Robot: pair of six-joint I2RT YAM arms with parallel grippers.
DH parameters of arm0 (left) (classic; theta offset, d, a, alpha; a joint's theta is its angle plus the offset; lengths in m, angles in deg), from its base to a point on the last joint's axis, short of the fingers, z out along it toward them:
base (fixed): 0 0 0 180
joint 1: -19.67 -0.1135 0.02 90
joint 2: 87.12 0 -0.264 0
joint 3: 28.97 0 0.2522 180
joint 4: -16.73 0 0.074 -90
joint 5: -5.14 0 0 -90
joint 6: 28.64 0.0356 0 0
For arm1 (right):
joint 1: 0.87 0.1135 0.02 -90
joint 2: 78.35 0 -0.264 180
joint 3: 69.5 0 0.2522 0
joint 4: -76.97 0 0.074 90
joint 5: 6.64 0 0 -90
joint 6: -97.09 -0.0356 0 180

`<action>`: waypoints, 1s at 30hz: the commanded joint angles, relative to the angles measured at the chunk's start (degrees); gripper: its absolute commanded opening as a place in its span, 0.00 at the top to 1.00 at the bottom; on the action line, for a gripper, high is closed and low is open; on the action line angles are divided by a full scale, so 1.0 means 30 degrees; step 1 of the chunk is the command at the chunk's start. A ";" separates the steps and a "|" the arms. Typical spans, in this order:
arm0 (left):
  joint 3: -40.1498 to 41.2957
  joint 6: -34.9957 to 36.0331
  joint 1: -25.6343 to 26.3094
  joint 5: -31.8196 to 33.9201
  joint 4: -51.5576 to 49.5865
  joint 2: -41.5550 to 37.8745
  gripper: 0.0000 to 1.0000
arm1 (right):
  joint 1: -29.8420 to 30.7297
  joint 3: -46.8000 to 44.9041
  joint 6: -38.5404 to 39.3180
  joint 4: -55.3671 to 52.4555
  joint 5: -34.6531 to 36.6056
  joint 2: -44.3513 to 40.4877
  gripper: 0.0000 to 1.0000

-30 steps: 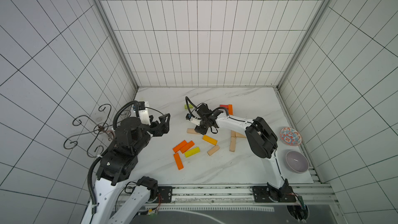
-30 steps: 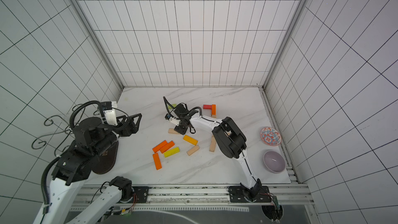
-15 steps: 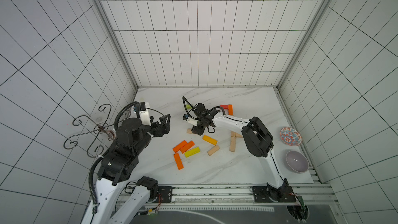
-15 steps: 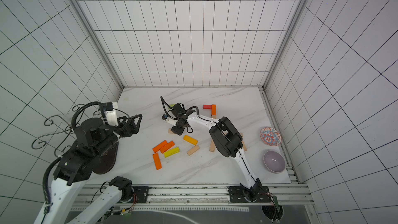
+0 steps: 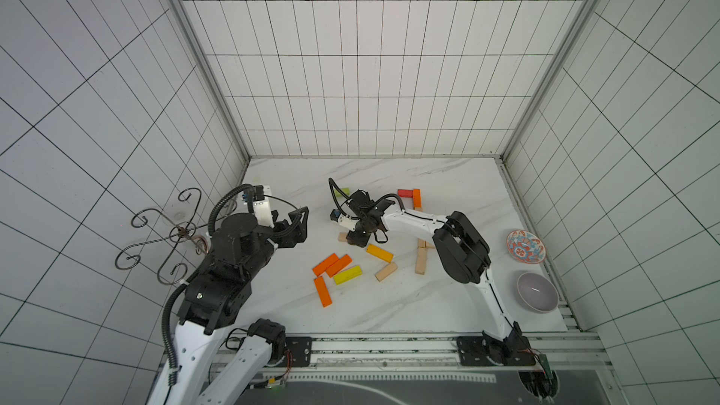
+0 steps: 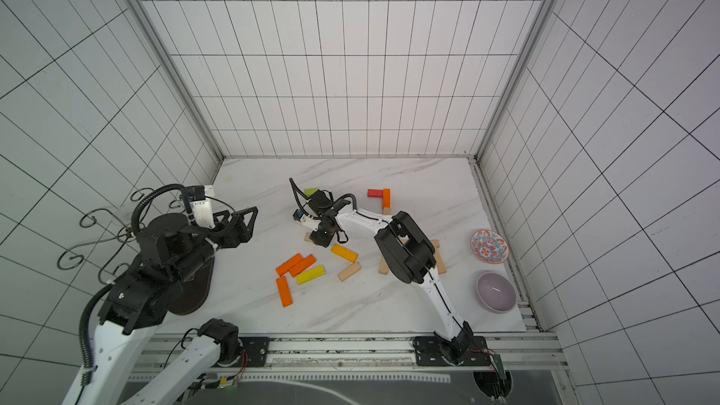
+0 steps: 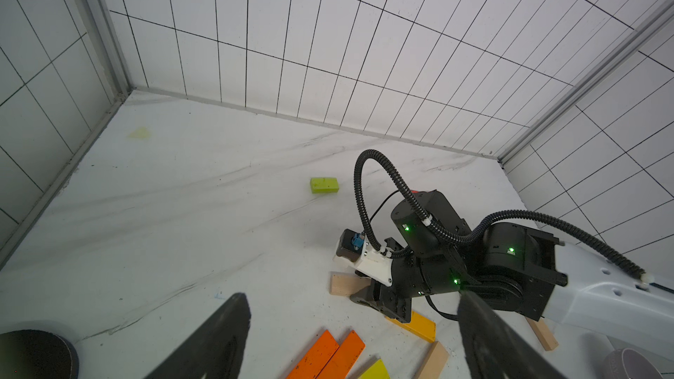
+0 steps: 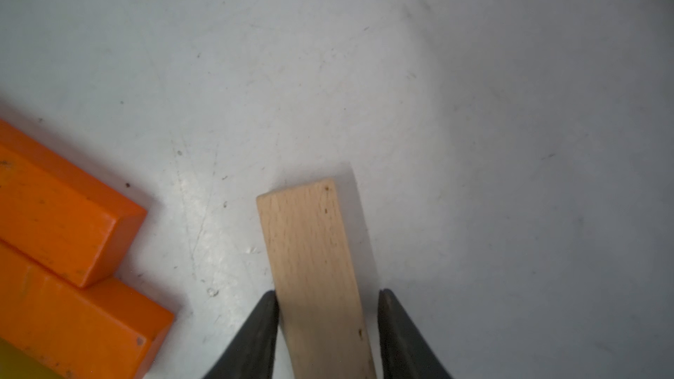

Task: Assemble a giraffe with building blocks
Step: Pick up the building block from the center of the board, then assemble the building block at the center of the board.

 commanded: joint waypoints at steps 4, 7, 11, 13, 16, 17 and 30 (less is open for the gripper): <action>0.0365 -0.0129 0.0074 0.0257 0.0753 -0.0093 0.11 | -0.1273 0.2961 -0.3376 0.0036 0.0214 0.0982 0.78; 0.0627 -0.0307 0.0070 0.0151 0.1127 0.0040 0.11 | -0.2040 0.3279 -0.5801 0.1246 0.0222 0.0874 0.86; 0.1070 -0.0617 0.0072 -0.0081 0.1770 0.0202 0.11 | -0.2821 0.4439 -0.8860 0.2306 0.0883 0.1308 0.89; 0.1405 -0.0881 0.0092 -0.0379 0.2123 0.0293 0.11 | -0.3079 0.5658 -1.0031 0.2370 0.1421 0.2008 0.89; 0.1839 -0.1233 0.0070 -0.0708 0.2534 0.0334 0.11 | -0.3299 0.7536 -1.1529 0.2333 0.1949 0.3282 0.89; 0.1971 -0.1318 0.0077 -0.0782 0.2630 0.0320 0.11 | -0.3347 0.8121 -1.1933 0.2232 0.2073 0.3686 0.88; 0.2122 -0.1337 0.0089 -0.0671 0.2554 0.0291 0.11 | -0.3656 1.1796 -1.5493 0.1632 0.2642 0.6688 0.80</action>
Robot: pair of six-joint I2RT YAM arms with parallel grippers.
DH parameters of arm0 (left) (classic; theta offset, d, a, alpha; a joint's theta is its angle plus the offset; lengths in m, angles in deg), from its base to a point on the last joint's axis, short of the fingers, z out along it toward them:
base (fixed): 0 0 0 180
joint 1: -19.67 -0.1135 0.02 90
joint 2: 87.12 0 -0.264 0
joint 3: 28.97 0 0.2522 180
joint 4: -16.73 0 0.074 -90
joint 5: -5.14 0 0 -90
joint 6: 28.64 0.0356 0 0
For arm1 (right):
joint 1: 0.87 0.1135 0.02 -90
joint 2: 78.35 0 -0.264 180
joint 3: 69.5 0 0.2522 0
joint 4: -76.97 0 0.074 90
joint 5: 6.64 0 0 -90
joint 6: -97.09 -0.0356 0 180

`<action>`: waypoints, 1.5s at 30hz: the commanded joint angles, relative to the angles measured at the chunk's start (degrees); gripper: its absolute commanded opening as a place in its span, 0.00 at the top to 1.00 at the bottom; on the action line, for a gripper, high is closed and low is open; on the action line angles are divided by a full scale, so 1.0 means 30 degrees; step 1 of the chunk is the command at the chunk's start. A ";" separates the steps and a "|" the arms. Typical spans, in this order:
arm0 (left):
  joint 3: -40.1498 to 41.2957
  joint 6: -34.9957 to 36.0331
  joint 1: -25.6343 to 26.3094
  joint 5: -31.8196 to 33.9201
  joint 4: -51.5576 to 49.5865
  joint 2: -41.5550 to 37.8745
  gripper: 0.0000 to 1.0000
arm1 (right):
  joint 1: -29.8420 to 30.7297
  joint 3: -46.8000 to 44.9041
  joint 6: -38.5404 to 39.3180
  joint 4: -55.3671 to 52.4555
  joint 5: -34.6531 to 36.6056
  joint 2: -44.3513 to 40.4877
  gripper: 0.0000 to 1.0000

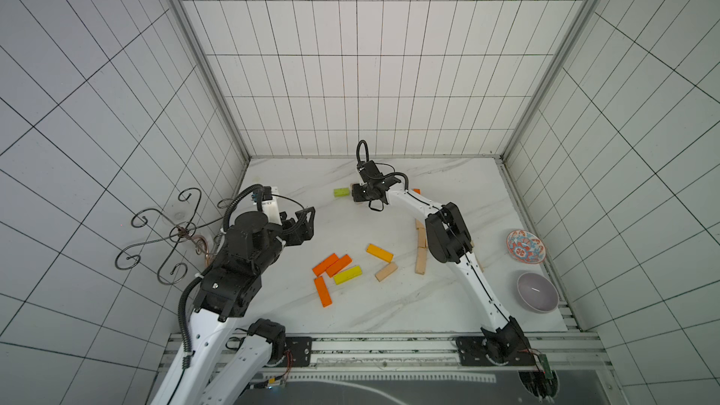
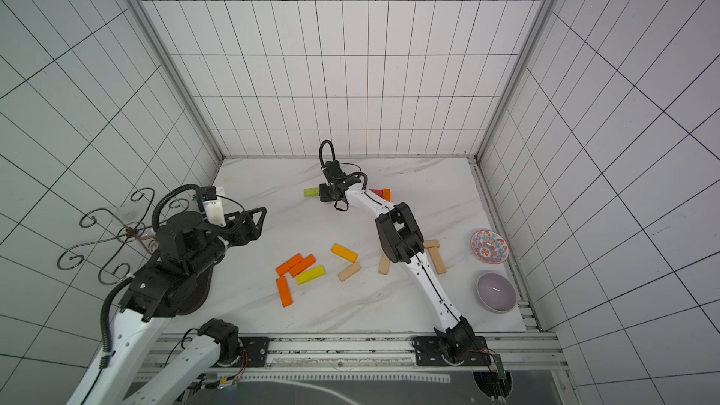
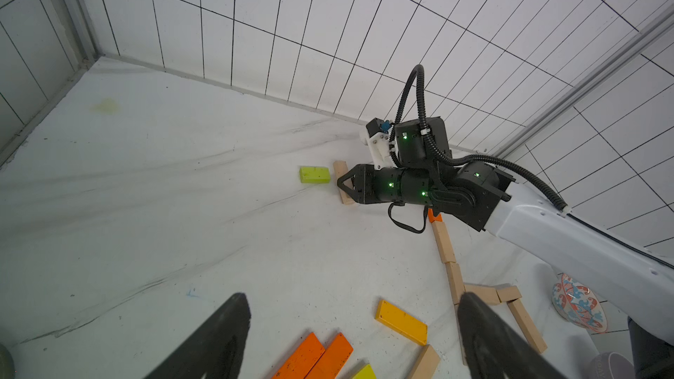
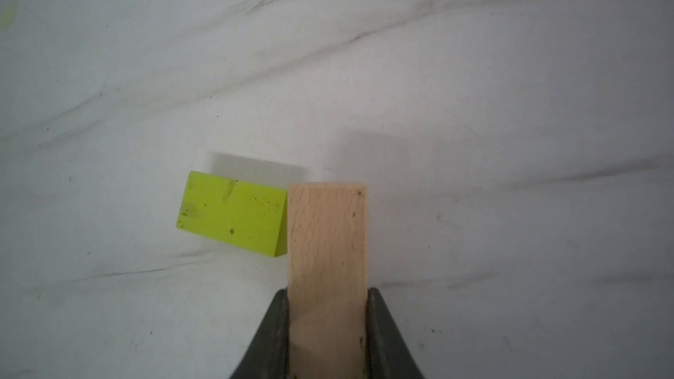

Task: Assemble a giraffe with building blocks
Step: Assemble the building block at the center of the board.

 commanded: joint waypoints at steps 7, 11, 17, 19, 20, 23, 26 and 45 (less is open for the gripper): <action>0.0223 -0.0172 0.0089 -0.0093 0.0471 -0.0168 0.11 | -0.0056 0.1235 -0.1377 -0.0425 -0.0170 0.0141 0.59; 0.0209 -0.0171 0.0070 -0.0132 0.0475 -0.0169 0.11 | -0.0054 0.1111 -0.1202 -0.0303 -0.0364 0.0038 0.54; 0.0161 -0.0201 0.0070 -0.0172 0.0471 -0.0196 0.11 | -0.0056 0.0950 -0.1323 -0.0315 -0.0482 0.0089 0.60; 0.0141 -0.0205 0.0072 -0.0168 0.0442 -0.0198 0.11 | -0.0078 0.0793 -0.1591 -0.0330 -0.0482 0.0096 0.64; 0.0163 -0.0201 0.0070 -0.0154 0.0445 -0.0198 0.11 | -0.0085 0.0732 -0.1710 -0.0315 -0.0482 0.0093 0.66; 0.0189 -0.0205 0.0070 -0.0201 0.0471 -0.0169 0.11 | -0.0085 0.0730 -0.2205 -0.0293 -0.0460 0.0199 0.71; 0.0149 -0.0211 0.0055 -0.0207 0.0478 -0.0166 0.11 | -0.0094 0.0743 -0.2727 -0.0201 -0.0394 0.0298 0.72; 0.0040 -0.0157 0.0061 -0.0133 0.0442 -0.0166 0.11 | 0.0060 0.0721 -0.3251 0.0092 -0.0774 0.0418 0.75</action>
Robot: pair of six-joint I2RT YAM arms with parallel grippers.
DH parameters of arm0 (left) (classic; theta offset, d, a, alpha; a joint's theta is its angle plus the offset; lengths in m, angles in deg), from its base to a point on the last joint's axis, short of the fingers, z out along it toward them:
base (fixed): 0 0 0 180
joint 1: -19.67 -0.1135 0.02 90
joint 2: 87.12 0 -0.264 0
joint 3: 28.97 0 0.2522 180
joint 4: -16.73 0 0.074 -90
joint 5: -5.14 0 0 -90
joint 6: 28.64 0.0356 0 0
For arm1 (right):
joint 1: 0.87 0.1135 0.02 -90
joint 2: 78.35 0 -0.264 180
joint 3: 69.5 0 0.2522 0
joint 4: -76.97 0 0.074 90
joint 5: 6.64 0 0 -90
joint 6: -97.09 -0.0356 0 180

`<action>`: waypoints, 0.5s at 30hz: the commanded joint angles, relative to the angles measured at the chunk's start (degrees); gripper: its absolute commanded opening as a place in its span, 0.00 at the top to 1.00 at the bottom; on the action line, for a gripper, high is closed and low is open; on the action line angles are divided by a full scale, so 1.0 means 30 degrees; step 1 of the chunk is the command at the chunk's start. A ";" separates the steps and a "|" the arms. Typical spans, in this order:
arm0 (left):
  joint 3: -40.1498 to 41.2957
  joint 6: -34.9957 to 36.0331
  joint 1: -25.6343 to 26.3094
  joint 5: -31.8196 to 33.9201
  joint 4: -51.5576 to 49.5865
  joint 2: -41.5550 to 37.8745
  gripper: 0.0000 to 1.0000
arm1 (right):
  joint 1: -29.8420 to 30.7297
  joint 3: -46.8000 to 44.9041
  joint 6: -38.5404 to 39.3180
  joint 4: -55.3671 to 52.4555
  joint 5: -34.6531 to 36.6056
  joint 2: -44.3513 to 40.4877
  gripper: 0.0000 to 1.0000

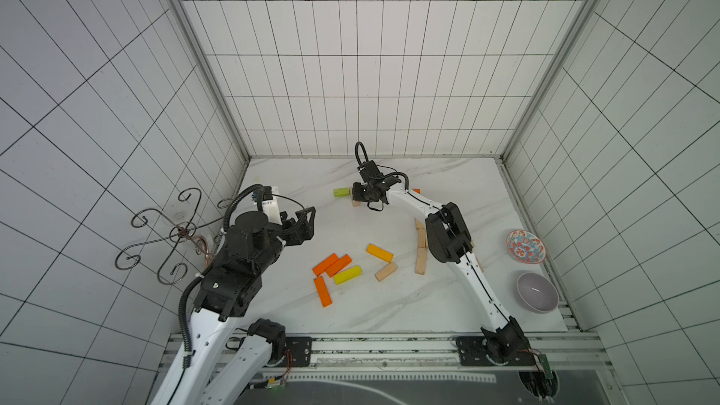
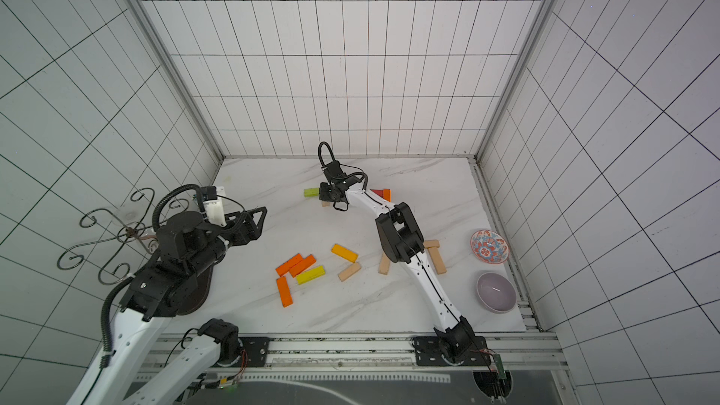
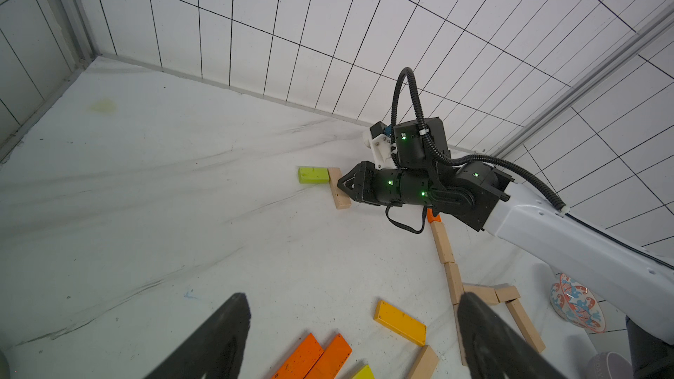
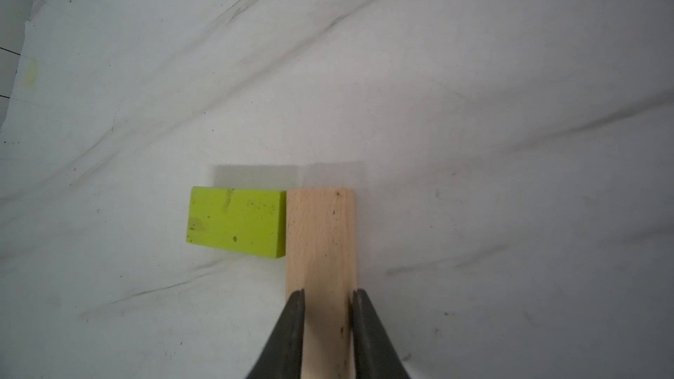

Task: Assemble a giraffe with building blocks
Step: Assemble the building block at the center of the board.

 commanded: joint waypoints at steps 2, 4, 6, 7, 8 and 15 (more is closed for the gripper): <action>-0.0026 -0.0117 0.0045 -0.0042 0.0310 -0.0146 0.11 | 0.0068 0.0728 -0.0205 0.0249 -0.0192 0.0448 0.75; -0.0033 -0.0093 0.0041 -0.0029 0.0296 -0.0154 0.11 | 0.0138 0.0757 -0.0048 0.0247 -0.0163 0.0448 0.75; -0.0037 -0.0092 0.0047 0.0000 0.0301 -0.0154 0.11 | 0.0176 0.0758 0.0033 0.0249 -0.0133 0.0448 0.75; -0.0028 -0.0062 0.0048 0.0011 0.0299 -0.0154 0.11 | 0.0186 0.0757 0.0068 0.0263 -0.0133 0.0448 0.75; -0.0026 -0.0077 0.0041 0.0022 0.0288 -0.0154 0.11 | 0.0200 0.0757 0.0064 0.0275 -0.0133 0.0448 0.75; -0.0025 -0.0063 0.0048 -0.0007 0.0283 -0.0208 0.11 | 0.0347 0.0786 0.0250 0.0424 -0.0104 0.0389 0.74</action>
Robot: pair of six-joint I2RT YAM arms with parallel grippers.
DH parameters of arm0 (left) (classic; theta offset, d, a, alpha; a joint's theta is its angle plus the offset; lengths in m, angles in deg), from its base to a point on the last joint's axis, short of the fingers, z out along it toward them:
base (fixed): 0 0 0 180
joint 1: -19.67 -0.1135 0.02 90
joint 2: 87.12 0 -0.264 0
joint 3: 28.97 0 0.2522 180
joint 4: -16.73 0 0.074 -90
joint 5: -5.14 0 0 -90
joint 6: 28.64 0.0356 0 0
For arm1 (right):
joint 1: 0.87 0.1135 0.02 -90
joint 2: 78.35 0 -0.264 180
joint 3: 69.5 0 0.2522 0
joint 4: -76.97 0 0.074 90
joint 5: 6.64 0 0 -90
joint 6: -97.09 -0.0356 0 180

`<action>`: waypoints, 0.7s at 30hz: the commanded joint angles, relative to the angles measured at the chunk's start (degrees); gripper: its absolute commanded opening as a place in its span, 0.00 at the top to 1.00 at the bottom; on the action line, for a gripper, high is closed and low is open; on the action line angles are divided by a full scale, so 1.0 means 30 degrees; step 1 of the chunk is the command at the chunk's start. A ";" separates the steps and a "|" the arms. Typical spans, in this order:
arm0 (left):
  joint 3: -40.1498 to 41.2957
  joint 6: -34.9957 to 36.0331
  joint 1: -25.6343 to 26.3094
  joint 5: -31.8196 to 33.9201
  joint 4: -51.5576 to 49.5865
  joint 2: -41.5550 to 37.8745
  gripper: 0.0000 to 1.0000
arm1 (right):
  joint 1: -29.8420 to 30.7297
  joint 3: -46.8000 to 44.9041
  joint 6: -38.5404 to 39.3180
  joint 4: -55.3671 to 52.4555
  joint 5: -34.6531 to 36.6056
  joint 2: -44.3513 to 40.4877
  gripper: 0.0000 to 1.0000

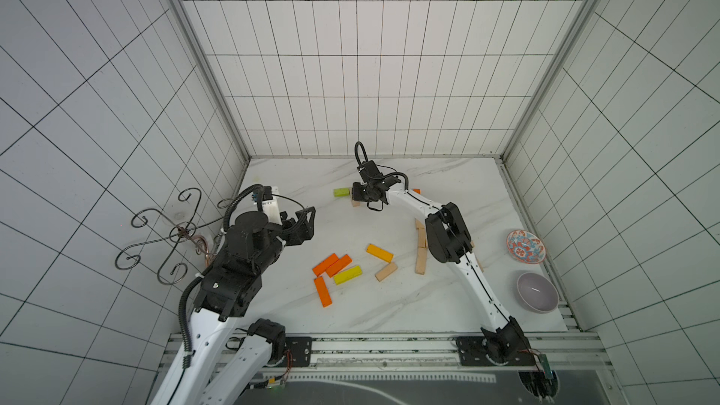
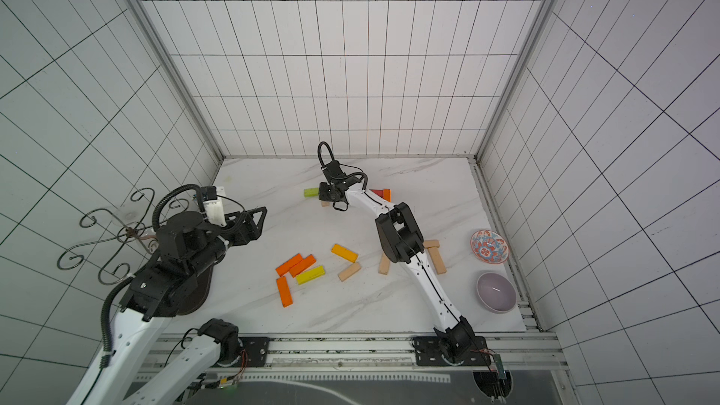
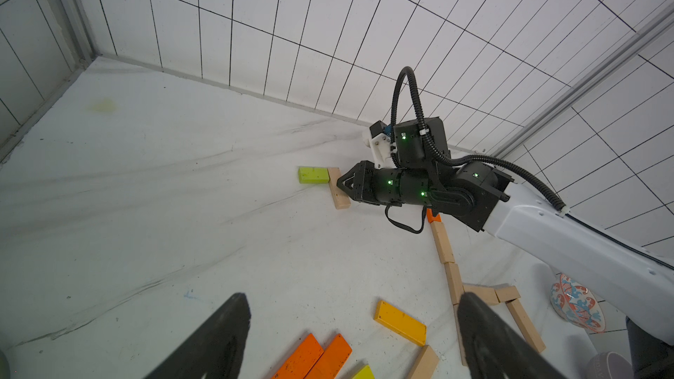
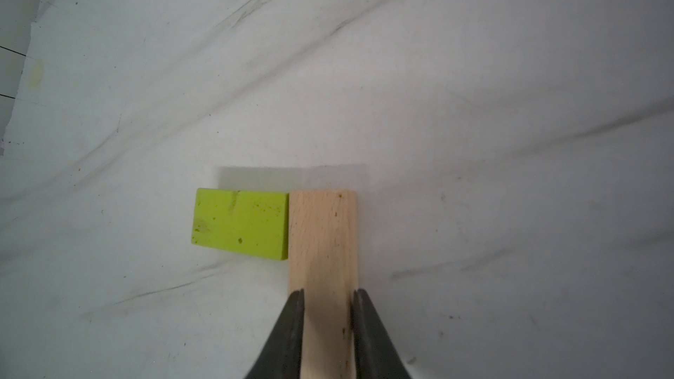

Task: Assemble a giraffe with building blocks
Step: Assemble the building block at the center of the board.

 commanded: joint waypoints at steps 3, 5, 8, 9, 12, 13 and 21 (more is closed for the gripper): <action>-0.0020 -0.0069 0.0042 -0.0057 0.0266 -0.0225 0.11 | 0.0201 0.0759 -0.0050 0.0228 -0.0119 0.0390 0.74; -0.0040 -0.0084 0.0041 -0.0037 0.0222 -0.0234 0.11 | 0.0201 0.0757 -0.0154 0.0213 -0.0162 0.0414 0.73; -0.0048 -0.0058 0.0041 -0.0017 0.0193 -0.0233 0.11 | 0.0201 0.0728 -0.0140 0.0228 -0.0111 0.0357 0.72; -0.0047 -0.0041 0.0043 -0.0026 0.0193 -0.0231 0.11 | 0.0201 0.0699 -0.0112 0.0228 -0.0082 0.0334 0.71; -0.0048 -0.0040 0.0043 -0.0026 0.0193 -0.0234 0.11 | 0.0173 0.0641 0.0034 0.0212 0.0041 0.0196 0.70; -0.0048 -0.0040 0.0054 -0.0015 0.0193 -0.0220 0.11 | 0.0161 0.0611 0.0108 0.0228 0.0093 0.0162 0.69; -0.0091 -0.0157 -0.0017 -0.0190 0.0221 -0.0148 0.11 | -0.0121 0.0468 0.0706 0.0213 0.0348 -0.0440 0.60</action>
